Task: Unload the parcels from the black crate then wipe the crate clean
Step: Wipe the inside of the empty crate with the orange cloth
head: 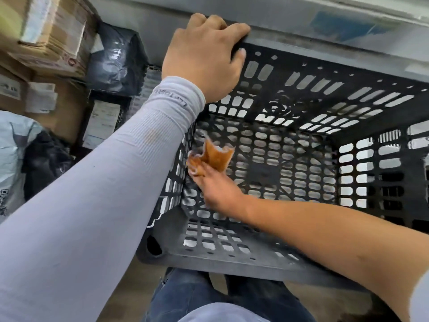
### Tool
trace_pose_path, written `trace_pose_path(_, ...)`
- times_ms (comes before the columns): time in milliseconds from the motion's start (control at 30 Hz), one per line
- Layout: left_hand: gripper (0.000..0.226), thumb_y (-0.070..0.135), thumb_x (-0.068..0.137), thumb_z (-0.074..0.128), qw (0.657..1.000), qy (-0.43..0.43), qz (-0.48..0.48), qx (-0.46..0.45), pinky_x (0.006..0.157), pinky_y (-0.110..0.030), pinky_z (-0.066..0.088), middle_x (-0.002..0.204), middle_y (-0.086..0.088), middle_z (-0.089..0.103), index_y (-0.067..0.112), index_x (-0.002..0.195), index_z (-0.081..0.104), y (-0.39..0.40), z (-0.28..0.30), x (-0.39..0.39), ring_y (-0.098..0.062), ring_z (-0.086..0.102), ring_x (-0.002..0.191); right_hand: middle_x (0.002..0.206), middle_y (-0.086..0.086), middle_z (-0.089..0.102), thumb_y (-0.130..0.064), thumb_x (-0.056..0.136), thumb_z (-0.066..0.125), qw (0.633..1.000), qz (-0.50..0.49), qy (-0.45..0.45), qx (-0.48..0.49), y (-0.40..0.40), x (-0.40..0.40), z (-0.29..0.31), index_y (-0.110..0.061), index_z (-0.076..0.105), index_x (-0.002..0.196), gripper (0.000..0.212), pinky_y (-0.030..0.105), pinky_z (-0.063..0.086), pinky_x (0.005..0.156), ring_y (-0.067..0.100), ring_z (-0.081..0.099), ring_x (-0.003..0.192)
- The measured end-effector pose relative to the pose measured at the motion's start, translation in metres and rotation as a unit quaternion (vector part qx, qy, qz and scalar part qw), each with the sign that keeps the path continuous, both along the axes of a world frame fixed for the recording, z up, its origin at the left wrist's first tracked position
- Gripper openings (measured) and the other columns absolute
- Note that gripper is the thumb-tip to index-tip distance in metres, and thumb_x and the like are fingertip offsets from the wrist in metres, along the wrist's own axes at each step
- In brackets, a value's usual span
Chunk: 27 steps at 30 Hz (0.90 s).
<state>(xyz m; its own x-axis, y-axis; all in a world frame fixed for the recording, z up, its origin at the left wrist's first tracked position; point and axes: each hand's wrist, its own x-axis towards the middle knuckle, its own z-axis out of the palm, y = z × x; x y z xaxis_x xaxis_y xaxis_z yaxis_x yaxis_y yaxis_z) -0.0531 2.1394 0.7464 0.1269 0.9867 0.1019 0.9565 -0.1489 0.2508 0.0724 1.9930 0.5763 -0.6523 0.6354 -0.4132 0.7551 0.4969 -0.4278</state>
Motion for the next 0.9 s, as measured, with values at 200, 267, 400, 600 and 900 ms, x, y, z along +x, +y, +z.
trace_pose_path(200,0.050,0.048,0.104,0.035,1.000,0.005,0.001,0.006,0.106,-0.051,0.039,0.147,-0.003,0.054,0.036,0.151,0.044,0.000,-0.001,0.002,-0.031,0.041,0.139,0.172,-0.003,0.010,-0.032,0.109,0.029,0.987,0.154,-0.033,-0.013,0.016,0.052,-0.003,-0.037,0.017,0.164,0.056,0.048,0.033,0.122,0.027,0.024,0.155)
trace_pose_path(267,0.051,0.048,0.103,0.035,1.000,0.007,-0.001,0.008,0.106,-0.052,0.039,0.146,-0.004,0.054,0.036,0.152,0.044,0.001,-0.001,0.002,-0.032,0.041,0.138,0.172,-0.002,0.008,-0.032,0.108,0.022,0.981,0.181,-0.062,0.018,0.031,0.081,-0.004,-0.030,0.024,0.163,0.055,0.048,0.033,0.122,0.027,0.015,0.157)
trace_pose_path(400,0.052,0.048,0.103,0.036,1.000,0.007,0.002,0.002,0.109,-0.053,0.038,0.148,-0.005,0.053,0.035,0.153,0.043,0.000,0.001,0.002,-0.033,0.040,0.140,0.172,0.003,0.007,-0.029,0.096,0.015,0.976,0.153,-0.146,0.058,0.058,0.151,0.006,-0.015,0.028,0.162,0.069,0.053,0.042,0.113,0.034,0.012,0.158)
trace_pose_path(600,0.052,0.049,0.103,0.039,1.000,0.003,-0.003,-0.001,0.111,-0.056,0.039,0.148,-0.007,0.053,0.035,0.152,0.044,0.000,0.001,0.002,-0.036,0.038,0.140,0.170,0.005,0.020,-0.016,0.099,0.033,0.962,-0.053,-0.252,0.089,0.067,0.259,0.017,-0.015,0.036,0.158,0.059,0.056,0.051,0.103,0.037,0.027,0.152)
trace_pose_path(900,0.051,0.049,0.103,0.042,1.000,-0.001,0.004,0.004,0.111,-0.055,0.039,0.149,-0.008,0.052,0.036,0.152,0.044,0.000,0.000,0.003,-0.035,0.039,0.140,0.123,0.022,0.061,-0.002,0.093,0.056,0.926,-0.320,-0.197,0.043,0.060,0.226,0.017,-0.002,0.062,0.119,0.027,0.045,0.054,0.085,0.043,0.064,0.105)
